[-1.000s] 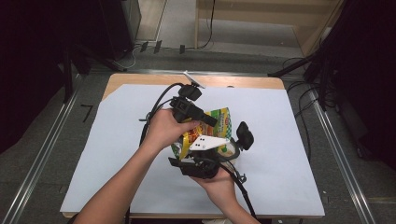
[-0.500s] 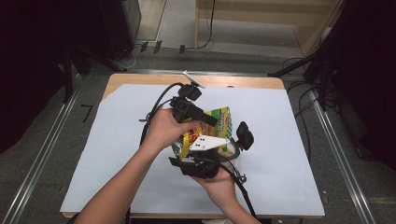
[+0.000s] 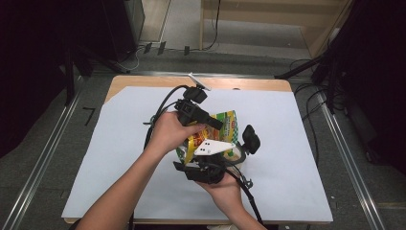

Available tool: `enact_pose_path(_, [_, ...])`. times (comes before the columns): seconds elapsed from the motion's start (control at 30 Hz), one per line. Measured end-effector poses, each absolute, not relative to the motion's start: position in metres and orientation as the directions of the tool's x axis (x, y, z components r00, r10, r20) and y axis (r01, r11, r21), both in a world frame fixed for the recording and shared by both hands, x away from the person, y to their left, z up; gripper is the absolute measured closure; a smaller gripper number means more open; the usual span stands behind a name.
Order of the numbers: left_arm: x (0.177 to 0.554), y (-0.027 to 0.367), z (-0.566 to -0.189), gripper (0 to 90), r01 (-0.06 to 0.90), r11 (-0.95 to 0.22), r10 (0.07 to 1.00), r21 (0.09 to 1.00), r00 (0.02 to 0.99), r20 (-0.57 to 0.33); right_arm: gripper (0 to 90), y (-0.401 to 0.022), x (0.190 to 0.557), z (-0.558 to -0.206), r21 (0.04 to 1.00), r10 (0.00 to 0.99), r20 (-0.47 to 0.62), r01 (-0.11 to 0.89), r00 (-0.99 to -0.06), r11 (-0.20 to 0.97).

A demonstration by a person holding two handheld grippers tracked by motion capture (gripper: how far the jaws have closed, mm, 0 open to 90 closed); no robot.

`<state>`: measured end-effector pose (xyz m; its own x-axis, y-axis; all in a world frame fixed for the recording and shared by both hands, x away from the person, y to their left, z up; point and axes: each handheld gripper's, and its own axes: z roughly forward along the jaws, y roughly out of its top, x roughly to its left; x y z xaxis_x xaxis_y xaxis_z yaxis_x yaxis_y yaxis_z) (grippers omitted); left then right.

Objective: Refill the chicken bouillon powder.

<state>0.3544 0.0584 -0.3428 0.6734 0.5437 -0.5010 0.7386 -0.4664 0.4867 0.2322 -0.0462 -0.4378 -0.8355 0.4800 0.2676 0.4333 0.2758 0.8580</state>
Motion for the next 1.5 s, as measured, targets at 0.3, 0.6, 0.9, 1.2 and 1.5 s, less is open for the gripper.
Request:
enact_pose_path(0.3, [0.354, 0.056, -0.341, 76.2, 0.738, -0.468, 0.547, 0.486, 0.674, -0.496, 67.3, -0.046, 0.231, -0.438, 0.862, 0.481, 0.247, 0.418, -0.841, 0.288])
enact_pose_path(0.6, [0.354, 0.054, -0.339, 76.2, 0.735, -0.476, 0.549, 0.484, 0.678, -0.489, 67.5, -0.046, 0.231, -0.437, 0.863, 0.482, 0.251, 0.42, -0.84, 0.282])
enact_pose_path(0.9, [0.354, 0.05, -0.335, 76.0, 0.728, -0.485, 0.55, 0.485, 0.685, -0.478, 68.3, -0.047, 0.232, -0.435, 0.868, 0.483, 0.252, 0.416, -0.839, 0.271])
enact_pose_path(1.2, [0.351, 0.047, -0.336, 76.0, 0.719, -0.498, 0.549, 0.485, 0.694, -0.465, 68.5, -0.047, 0.231, -0.439, 0.87, 0.488, 0.252, 0.417, -0.835, 0.264])
enact_pose_path(1.5, [0.349, 0.047, -0.337, 75.9, 0.714, -0.504, 0.548, 0.487, 0.7, -0.459, 68.5, -0.045, 0.228, -0.442, 0.875, 0.496, 0.245, 0.41, -0.833, 0.257])
